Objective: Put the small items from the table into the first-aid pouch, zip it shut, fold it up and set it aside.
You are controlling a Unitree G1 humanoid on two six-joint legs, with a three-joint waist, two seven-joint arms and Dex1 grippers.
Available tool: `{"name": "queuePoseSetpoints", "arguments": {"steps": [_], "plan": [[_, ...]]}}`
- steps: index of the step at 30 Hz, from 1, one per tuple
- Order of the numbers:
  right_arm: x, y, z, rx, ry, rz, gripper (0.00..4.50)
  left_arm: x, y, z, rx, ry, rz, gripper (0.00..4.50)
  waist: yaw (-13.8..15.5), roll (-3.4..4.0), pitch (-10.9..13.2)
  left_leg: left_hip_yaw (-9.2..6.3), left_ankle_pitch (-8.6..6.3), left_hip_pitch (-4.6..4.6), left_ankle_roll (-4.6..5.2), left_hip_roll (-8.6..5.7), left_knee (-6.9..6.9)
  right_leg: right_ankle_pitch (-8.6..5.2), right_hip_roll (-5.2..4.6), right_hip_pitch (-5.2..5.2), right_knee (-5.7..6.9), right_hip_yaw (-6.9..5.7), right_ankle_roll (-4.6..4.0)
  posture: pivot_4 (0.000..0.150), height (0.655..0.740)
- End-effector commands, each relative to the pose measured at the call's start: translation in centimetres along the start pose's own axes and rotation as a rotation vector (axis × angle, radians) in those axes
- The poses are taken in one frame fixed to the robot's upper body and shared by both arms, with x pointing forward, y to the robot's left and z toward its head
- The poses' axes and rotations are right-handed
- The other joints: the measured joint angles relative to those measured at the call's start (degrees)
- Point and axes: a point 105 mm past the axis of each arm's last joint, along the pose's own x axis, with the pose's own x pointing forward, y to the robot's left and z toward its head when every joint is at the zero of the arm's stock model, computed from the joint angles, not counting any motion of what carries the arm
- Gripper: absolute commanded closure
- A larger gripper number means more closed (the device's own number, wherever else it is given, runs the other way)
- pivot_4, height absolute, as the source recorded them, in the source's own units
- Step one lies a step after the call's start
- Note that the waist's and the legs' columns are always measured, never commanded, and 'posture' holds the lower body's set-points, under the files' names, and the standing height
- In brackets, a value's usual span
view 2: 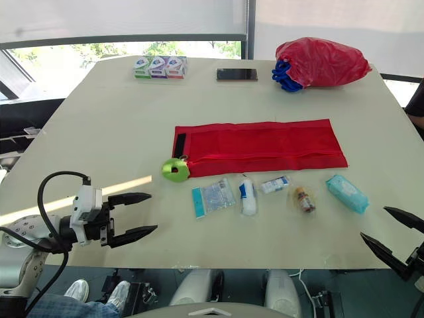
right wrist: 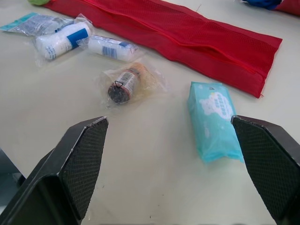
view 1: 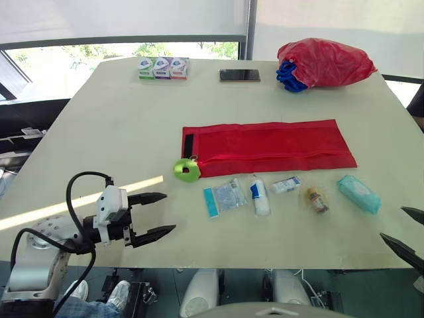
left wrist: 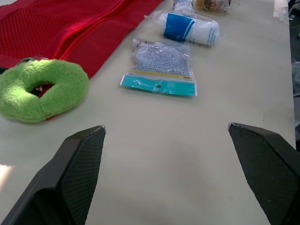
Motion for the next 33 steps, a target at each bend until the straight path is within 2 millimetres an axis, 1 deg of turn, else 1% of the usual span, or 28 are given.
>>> {"name": "queuePoseSetpoints", "arguments": {"steps": [1,5,8,9,11,13,15,17,19,21,22,24,28,30,33], "plan": [[-0.3,-0.2,0.7,-0.039,-0.023,-0.006,0.0,-0.1,0.2,0.6,0.036,-0.016,0.009,0.04,0.0,0.01,0.0,0.0,0.0,0.0,0.0,0.0,-0.01,0.0,-0.01,0.0,0.0,0.0,0.0,0.15,0.74],[0.0,-0.1,0.8,-0.042,-0.032,-0.002,0.0,0.0,0.3,0.9,0.023,-0.03,0.0,0.04,0.0,0.01,0.0,0.01,0.0,-0.01,0.0,0.0,-0.04,0.0,-0.02,-0.02,-0.03,0.0,-0.01,0.15,0.74],[0.5,0.4,1.2,-0.048,-0.046,0.017,0.0,0.2,0.5,1.3,0.015,-0.03,-0.01,0.04,0.0,0.02,0.0,0.0,0.0,-0.01,0.0,0.0,-0.07,0.0,-0.02,-0.02,-0.04,0.0,-0.01,0.15,0.74],[1.1,0.8,1.7,-0.049,-0.066,0.033,0.0,0.7,0.7,1.6,0.018,-0.031,-0.017,0.04,0.0,0.03,0.0,0.01,0.0,-0.01,0.0,0.0,-0.08,-0.01,-0.02,-0.03,-0.04,0.0,-0.01,0.15,0.74],[2.8,1.8,3.0,-0.049,-0.133,0.062,0.0,2.5,1.2,2.3,0.043,-0.008,-0.055,0.04,0.0,0.03,0.0,0.01,0.0,-0.01,0.0,0.0,-0.1,-0.01,-0.03,-0.04,-0.05,0.0,-0.01,0.15,0.74],[4.0,2.7,3.9,-0.046,-0.173,0.092,0.0,3.8,1.5,3.0,0.046,-0.009,-0.091,0.04,0.1,0.04,0.0,0.03,0.0,-0.01,0.0,0.0,-0.13,-0.01,-0.04,-0.05,-0.05,0.0,-0.01,0.15,0.74],[5.3,3.8,4.8,-0.039,-0.207,0.139,0.0,5.0,2.3,3.5,0.044,0.004,-0.114,0.04,0.2,0.05,0.0,0.02,0.02,-0.02,0.0,0.0,-0.12,0.05,-0.03,-0.06,-0.05,-0.04,-0.08,0.15,0.74],[6.2,4.5,5.6,-0.029,-0.23,0.165,0.0,5.8,2.9,3.6,0.04,0.017,-0.143,0.04,0.0,-0.01,0.0,0.07,0.02,-0.03,0.02,-0.02,-0.13,0.07,0.0,-0.08,-0.05,-0.05,-0.07,0.15,0.74],[7.3,5.4,6.7,-0.021,-0.252,0.2,0.0,7.4,3.6,3.9,0.047,0.032,-0.175,0.04,0.0,-0.01,0.0,0.08,0.0,-0.04,0.05,-0.04,-0.14,0.07,0.02,-0.1,-0.06,-0.06,-0.06,0.15,0.74],[8.2,6.2,7.7,-0.021,-0.272,0.229,0.0,8.8,3.9,4.2,0.037,0.054,-0.215,0.04,0.1,-0.04,0.0,0.07,-0.01,-0.07,0.07,-0.07,-0.18,0.16,0.07,-0.14,-0.06,-0.08,0.1,0.15,0.74],[8.5,6.5,8.1,-0.02,-0.278,0.236,0.0,9.2,4.0,4.1,0.036,0.067,-0.235,0.04,0.2,-0.08,0.0,0.04,0.01,-0.1,0.05,-0.11,-0.16,0.18,0.52,-0.18,0.02,-0.24,0.14,0.15,0.74],[9.3,7.5,9.1,-0.035,-0.289,0.263,0.0,10.1,3.5,3.8,0.028,0.109,-0.313,0.04,0.0,-0.14,0.0,0.04,0.02,-0.12,0.05,-0.13,-0.07,0.19,0.62,-0.17,0.06,-0.28,0.17,0.15,0.74],[10.2,9.1,10.2,-0.056,-0.295,0.29,0.0,11.0,2.6,3.4,-0.008,0.161,-0.411,0.04,-0.1,-0.2,0.0,0.04,0.02,-0.11,0.05,-0.13,-0.06,0.19,0.71,-0.18,0.08,-0.29,0.19,0.15,0.74],[10.5,9.7,10.7,-0.063,-0.301,0.294,0.0,11.2,2.2,2.9,-0.003,0.194,-0.431,0.04,-0.1,-0.22,0.0,0.04,0.02,-0.13,0.06,-0.12,-0.06,0.19,0.75,-0.17,0.12,-0.28,0.21,0.15,0.74],[10.8,10.2,11.5,-0.066,-0.319,0.293,0.0,11.4,2.3,2.3,-0.013,0.219,-0.418,0.04,-0.1,-0.27,0.0,0.02,0.02,-0.13,0.06,-0.11,0.0,0.19,0.77,-0.17,0.14,-0.3,0.22,0.15,0.74]]}}
